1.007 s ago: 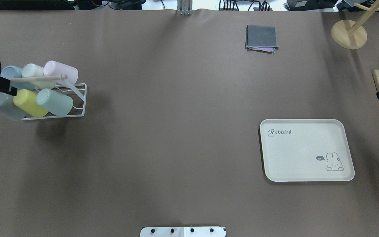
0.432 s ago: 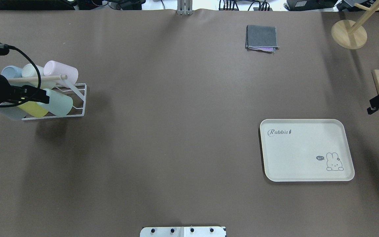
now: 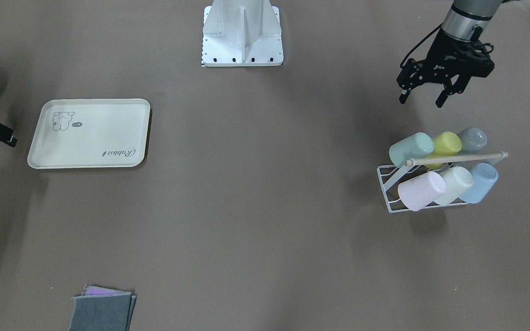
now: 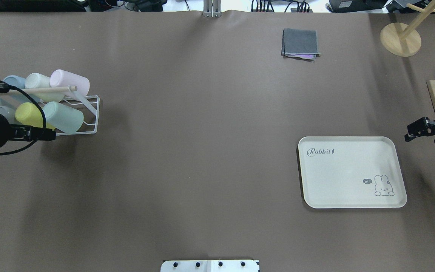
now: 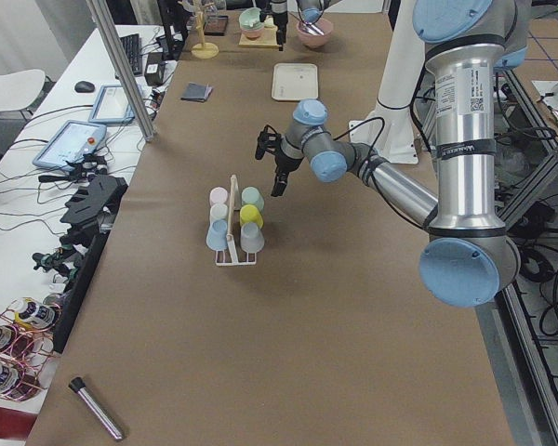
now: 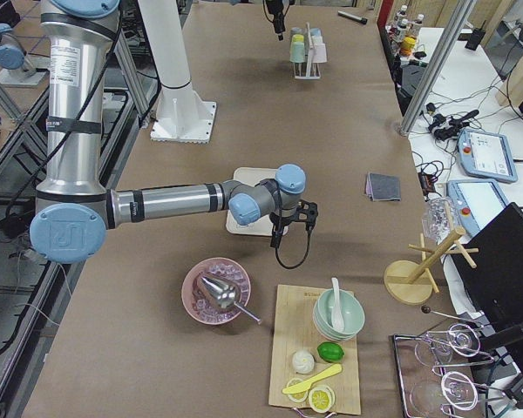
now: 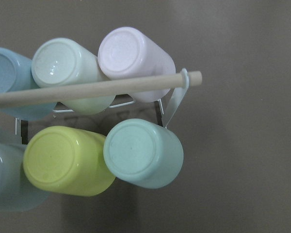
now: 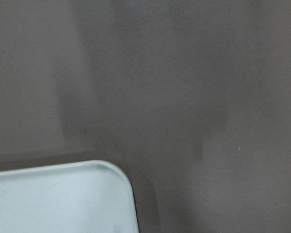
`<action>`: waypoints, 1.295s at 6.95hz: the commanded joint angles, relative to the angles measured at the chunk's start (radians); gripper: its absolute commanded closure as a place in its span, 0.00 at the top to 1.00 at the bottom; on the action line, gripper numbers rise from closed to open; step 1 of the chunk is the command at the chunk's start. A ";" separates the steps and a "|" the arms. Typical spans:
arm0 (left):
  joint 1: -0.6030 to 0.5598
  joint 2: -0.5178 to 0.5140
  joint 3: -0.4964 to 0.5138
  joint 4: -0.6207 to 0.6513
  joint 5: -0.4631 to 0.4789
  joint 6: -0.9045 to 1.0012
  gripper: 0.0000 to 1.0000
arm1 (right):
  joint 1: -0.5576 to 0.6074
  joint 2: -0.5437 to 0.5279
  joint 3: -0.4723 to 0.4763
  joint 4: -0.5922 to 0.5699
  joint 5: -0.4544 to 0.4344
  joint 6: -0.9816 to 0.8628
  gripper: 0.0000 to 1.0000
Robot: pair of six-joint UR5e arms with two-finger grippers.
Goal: Pick up and place green cup on tray
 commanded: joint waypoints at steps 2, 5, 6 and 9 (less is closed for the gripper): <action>0.202 0.202 -0.019 -0.257 0.296 -0.043 0.98 | -0.077 -0.044 0.000 0.114 -0.035 0.086 0.97; 0.360 0.336 -0.032 -0.397 0.579 -0.009 0.98 | -0.149 -0.043 -0.003 0.116 -0.106 0.120 0.92; 0.396 0.377 -0.031 -0.433 0.677 0.035 0.98 | -0.161 -0.043 -0.008 0.116 -0.108 0.118 0.91; 0.462 0.443 -0.028 -0.433 0.952 0.538 0.98 | -0.189 -0.044 -0.008 0.130 -0.097 0.117 0.82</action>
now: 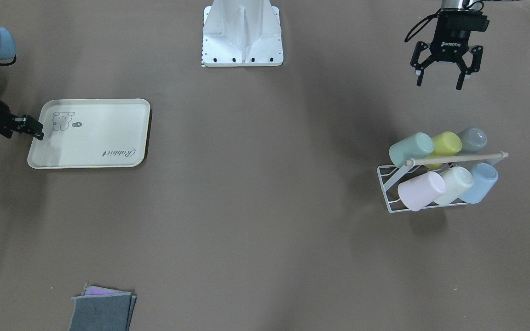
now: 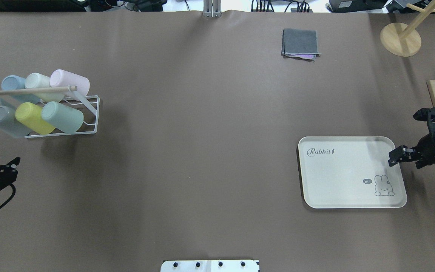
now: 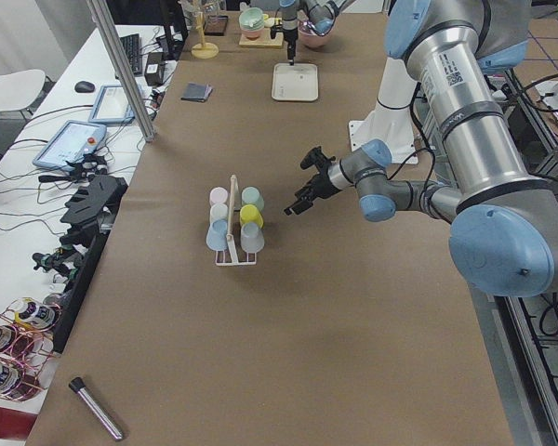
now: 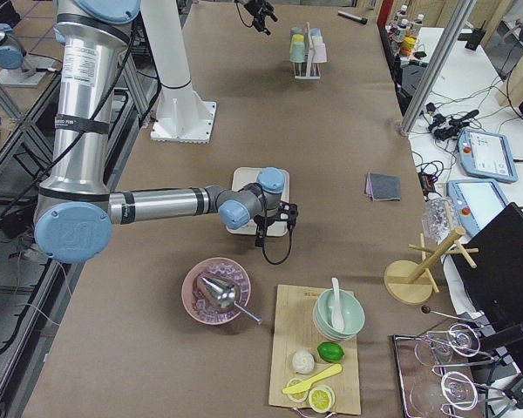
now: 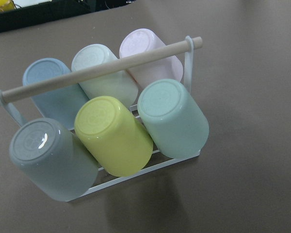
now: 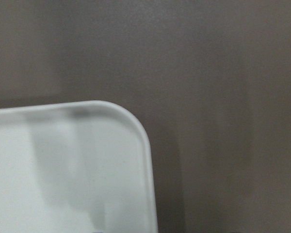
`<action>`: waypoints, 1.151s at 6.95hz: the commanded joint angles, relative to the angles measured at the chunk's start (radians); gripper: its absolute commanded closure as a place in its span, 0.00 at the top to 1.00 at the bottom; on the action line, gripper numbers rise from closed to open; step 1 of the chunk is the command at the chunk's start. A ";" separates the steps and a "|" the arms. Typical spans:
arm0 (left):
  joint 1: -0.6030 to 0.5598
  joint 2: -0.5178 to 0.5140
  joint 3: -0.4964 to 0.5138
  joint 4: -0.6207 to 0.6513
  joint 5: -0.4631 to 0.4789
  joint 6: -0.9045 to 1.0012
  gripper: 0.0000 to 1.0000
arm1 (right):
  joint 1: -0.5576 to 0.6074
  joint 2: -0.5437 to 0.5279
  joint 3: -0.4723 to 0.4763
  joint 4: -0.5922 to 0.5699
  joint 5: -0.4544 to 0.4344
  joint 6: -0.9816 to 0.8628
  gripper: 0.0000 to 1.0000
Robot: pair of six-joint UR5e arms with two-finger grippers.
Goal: Pick up and place green cup on tray
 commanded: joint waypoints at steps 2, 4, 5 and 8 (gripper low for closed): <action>0.028 0.043 0.001 0.016 0.201 0.555 0.98 | -0.006 -0.010 0.001 0.025 0.022 -0.006 0.72; 0.031 0.052 0.012 0.026 0.302 0.951 0.98 | -0.006 -0.012 -0.017 0.025 0.023 -0.011 0.65; 0.049 0.049 0.042 0.026 0.310 1.152 0.98 | -0.008 -0.012 -0.026 0.033 0.023 -0.011 0.60; 0.118 0.103 0.058 0.026 0.368 1.412 0.96 | -0.008 -0.009 -0.046 0.062 0.024 -0.003 0.49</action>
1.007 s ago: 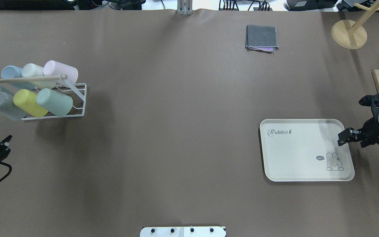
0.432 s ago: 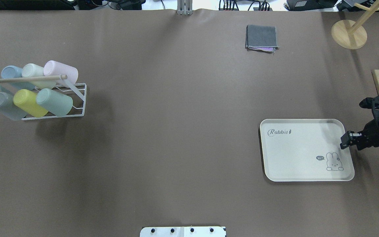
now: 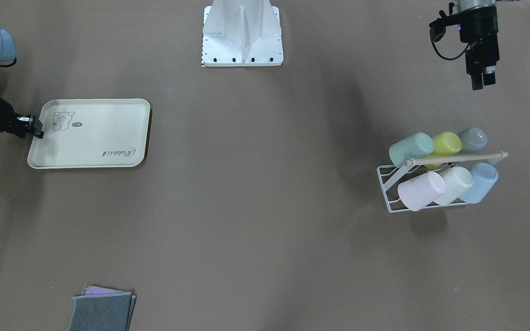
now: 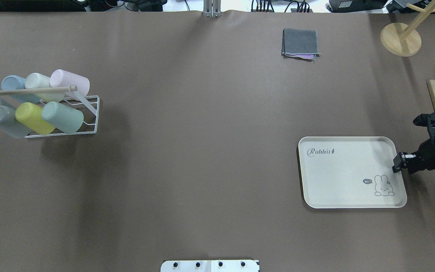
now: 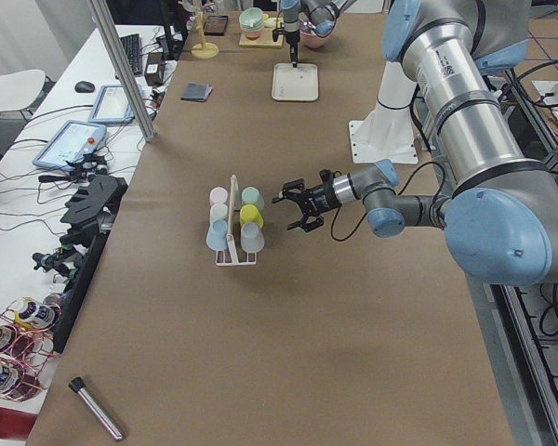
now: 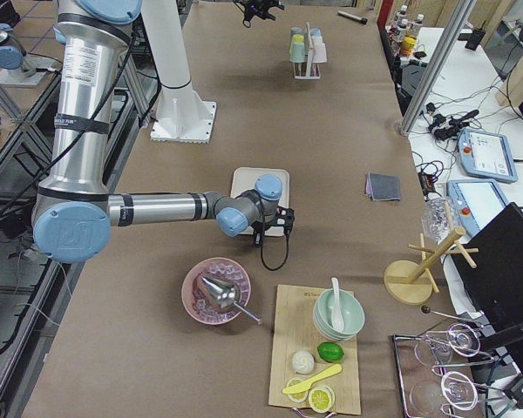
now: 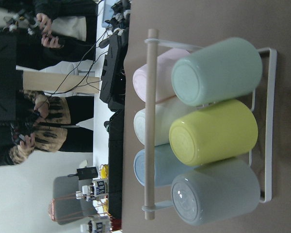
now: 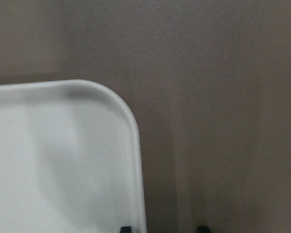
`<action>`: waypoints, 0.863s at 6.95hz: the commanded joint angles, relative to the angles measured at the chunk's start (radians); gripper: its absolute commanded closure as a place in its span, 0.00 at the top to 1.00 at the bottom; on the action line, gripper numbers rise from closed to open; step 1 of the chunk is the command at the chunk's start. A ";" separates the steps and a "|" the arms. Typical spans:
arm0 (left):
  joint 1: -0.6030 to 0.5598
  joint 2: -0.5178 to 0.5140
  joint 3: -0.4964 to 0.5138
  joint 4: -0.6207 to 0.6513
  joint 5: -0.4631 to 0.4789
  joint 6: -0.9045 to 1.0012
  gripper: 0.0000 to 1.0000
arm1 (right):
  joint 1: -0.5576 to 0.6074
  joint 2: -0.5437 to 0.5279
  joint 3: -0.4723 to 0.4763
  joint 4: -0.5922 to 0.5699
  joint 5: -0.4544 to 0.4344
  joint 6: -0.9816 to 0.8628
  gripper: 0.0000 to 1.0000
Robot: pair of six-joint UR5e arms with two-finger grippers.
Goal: Pick up and place green cup on tray
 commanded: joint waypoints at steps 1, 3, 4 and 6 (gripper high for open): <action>0.050 0.027 0.004 -0.002 0.037 0.137 0.95 | 0.000 0.000 0.005 0.004 0.012 0.006 0.47; 0.069 0.070 0.007 -0.006 0.122 0.089 0.98 | 0.000 0.000 0.008 0.004 0.029 0.006 0.40; 0.077 0.071 0.039 0.001 0.117 0.078 0.98 | 0.000 0.000 0.010 0.004 0.031 0.006 0.36; 0.084 0.070 0.044 0.000 0.121 0.096 0.98 | 0.000 0.000 0.008 0.004 0.029 0.006 0.28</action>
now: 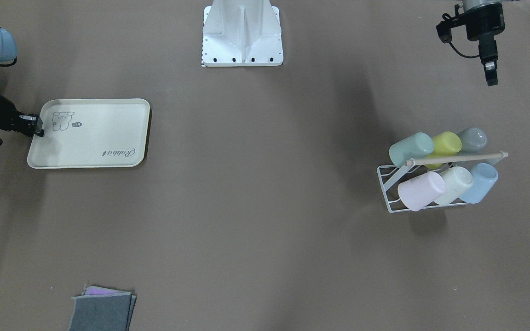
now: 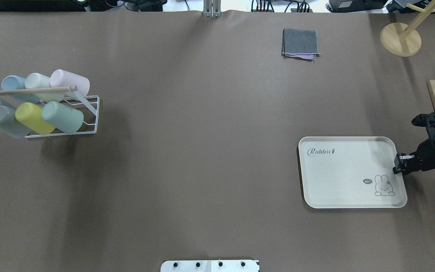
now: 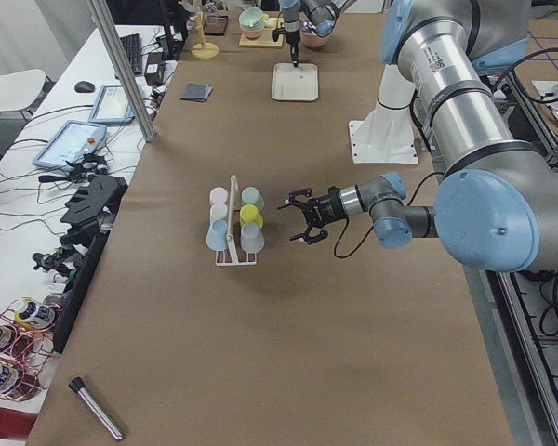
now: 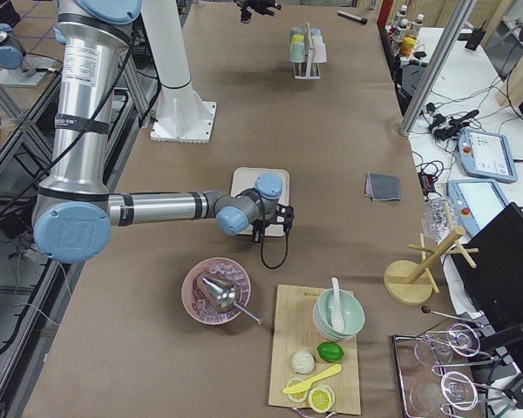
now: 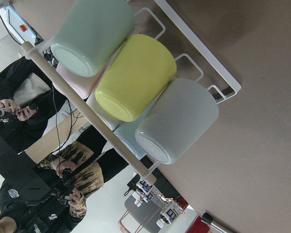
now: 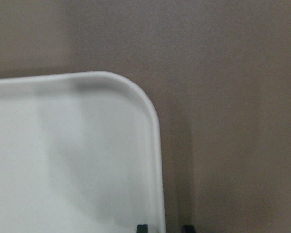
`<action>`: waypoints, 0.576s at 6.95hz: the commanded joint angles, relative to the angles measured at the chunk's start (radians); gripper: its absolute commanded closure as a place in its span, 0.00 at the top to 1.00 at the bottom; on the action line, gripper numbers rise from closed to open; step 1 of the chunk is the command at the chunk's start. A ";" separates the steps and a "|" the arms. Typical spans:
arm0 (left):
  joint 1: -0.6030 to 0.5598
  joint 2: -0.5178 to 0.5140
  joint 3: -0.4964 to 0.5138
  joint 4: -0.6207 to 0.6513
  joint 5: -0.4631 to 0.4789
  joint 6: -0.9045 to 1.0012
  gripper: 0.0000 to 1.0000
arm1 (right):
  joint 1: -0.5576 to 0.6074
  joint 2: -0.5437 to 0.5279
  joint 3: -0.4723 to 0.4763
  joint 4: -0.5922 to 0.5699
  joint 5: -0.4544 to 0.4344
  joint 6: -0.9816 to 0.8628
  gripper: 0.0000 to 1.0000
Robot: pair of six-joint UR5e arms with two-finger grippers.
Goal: Pick up and place green cup on tray
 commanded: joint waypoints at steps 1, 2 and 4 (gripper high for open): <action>0.018 -0.003 0.011 0.001 0.010 0.143 0.98 | 0.000 0.000 -0.006 0.000 0.000 0.000 0.27; 0.033 -0.009 0.006 -0.005 0.011 0.311 0.98 | 0.000 0.000 -0.007 0.000 0.000 0.000 0.27; 0.079 -0.028 0.005 -0.008 0.055 0.365 0.98 | 0.002 0.000 -0.007 0.000 0.001 0.000 0.17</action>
